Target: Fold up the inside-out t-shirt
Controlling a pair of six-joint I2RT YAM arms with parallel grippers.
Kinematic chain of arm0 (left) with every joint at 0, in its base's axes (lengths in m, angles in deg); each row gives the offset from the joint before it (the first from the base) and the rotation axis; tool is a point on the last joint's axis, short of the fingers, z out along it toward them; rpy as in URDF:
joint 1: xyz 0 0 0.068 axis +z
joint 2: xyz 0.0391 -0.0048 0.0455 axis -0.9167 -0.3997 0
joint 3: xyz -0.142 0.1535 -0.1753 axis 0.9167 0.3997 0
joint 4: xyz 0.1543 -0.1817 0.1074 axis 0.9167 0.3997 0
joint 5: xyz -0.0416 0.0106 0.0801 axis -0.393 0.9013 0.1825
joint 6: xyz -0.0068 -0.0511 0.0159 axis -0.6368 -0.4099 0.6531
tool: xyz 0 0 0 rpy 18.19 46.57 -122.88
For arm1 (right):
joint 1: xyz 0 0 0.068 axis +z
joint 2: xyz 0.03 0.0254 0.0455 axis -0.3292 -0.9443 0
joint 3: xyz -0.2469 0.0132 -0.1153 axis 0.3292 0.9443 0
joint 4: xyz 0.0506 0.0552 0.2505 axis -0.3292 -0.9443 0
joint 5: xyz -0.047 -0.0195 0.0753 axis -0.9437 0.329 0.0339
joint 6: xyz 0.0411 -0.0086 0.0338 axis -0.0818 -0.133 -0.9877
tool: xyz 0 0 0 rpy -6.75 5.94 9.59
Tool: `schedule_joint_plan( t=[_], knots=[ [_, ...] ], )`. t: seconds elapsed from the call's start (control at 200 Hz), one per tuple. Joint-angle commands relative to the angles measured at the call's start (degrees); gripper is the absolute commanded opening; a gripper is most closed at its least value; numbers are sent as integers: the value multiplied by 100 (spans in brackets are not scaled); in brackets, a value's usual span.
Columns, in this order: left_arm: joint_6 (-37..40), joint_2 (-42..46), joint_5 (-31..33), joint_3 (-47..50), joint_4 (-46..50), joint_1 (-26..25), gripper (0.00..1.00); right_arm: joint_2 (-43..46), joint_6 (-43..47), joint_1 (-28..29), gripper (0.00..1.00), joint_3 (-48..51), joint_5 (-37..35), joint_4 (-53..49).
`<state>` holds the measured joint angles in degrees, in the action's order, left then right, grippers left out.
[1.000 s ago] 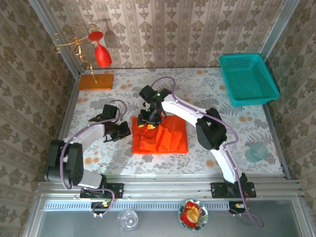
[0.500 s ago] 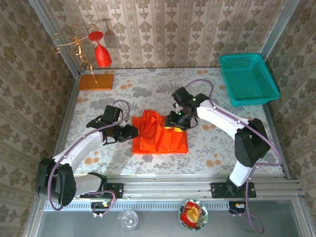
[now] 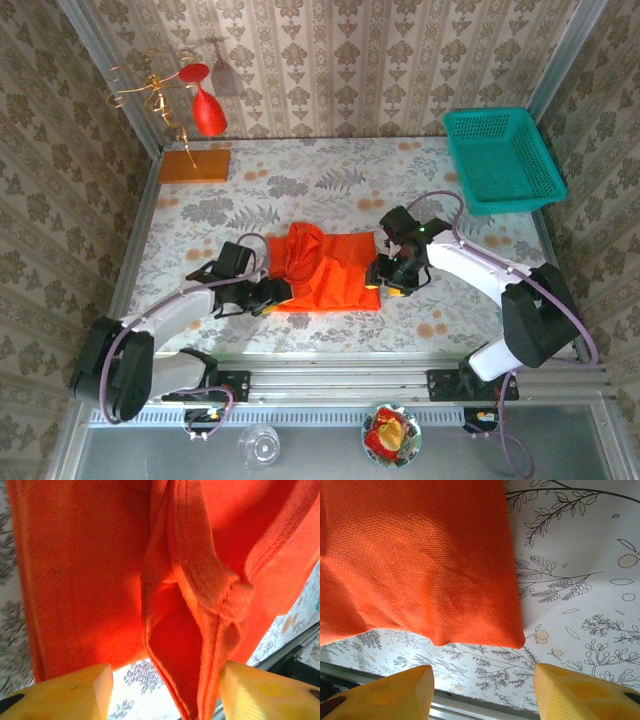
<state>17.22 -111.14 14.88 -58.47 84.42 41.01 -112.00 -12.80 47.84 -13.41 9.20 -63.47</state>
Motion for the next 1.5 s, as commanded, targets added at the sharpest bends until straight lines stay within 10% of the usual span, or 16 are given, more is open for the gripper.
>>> schedule_joint_plan(
  t=[0.0, 0.41, 0.73, 1.495],
  knots=[
    [-300, -272, -286, 165, -962, -23, 58, 168, 5, -28, 57, 91, -53, 77],
    [-544, -382, -259, 248, -1458, 12, 15, 223, -431, 7, 55, 868, 906, 1352],
    [-400, -10, -170, 40, -924, 95, 1, -194, -685, -5, 53, 1147, 1339, 2328],
    [454, -664, 872, 294, -57, 363, 6, -612, -626, -357, 62, 1518, 839, 2120]
  ],
)
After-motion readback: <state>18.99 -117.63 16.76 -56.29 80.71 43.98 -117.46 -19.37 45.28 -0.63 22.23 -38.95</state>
